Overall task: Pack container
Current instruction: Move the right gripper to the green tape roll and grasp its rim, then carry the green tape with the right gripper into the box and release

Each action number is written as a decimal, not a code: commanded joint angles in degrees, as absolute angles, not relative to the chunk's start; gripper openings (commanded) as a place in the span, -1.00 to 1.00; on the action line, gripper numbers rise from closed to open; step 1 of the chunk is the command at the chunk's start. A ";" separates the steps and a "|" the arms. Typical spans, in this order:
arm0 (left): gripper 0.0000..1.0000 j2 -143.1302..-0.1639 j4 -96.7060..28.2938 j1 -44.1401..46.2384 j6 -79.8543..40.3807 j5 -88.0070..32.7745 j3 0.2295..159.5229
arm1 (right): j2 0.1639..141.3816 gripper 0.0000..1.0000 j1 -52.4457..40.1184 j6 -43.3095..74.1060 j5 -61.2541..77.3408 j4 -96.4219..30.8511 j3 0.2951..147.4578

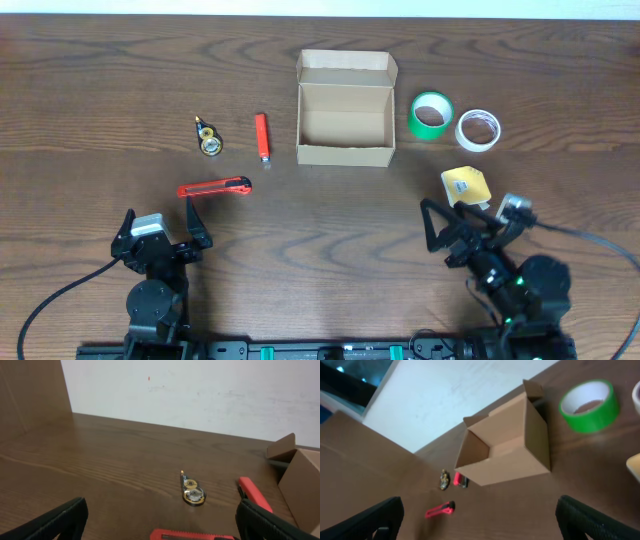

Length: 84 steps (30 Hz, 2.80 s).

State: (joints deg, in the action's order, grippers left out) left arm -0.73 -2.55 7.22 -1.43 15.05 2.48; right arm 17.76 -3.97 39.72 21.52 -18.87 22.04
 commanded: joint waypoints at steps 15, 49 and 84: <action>0.91 -0.25 -3.18 7.03 -0.82 15.59 0.47 | 68.58 0.99 -3.40 14.33 0.36 -37.50 65.93; 0.91 -0.25 -3.18 7.03 -0.82 15.59 0.47 | 118.91 0.46 0.14 -7.79 -0.30 -8.60 75.11; 0.91 -0.25 -3.18 7.03 -0.82 15.59 0.47 | 91.39 -0.98 -16.53 2.00 2.17 -17.39 76.18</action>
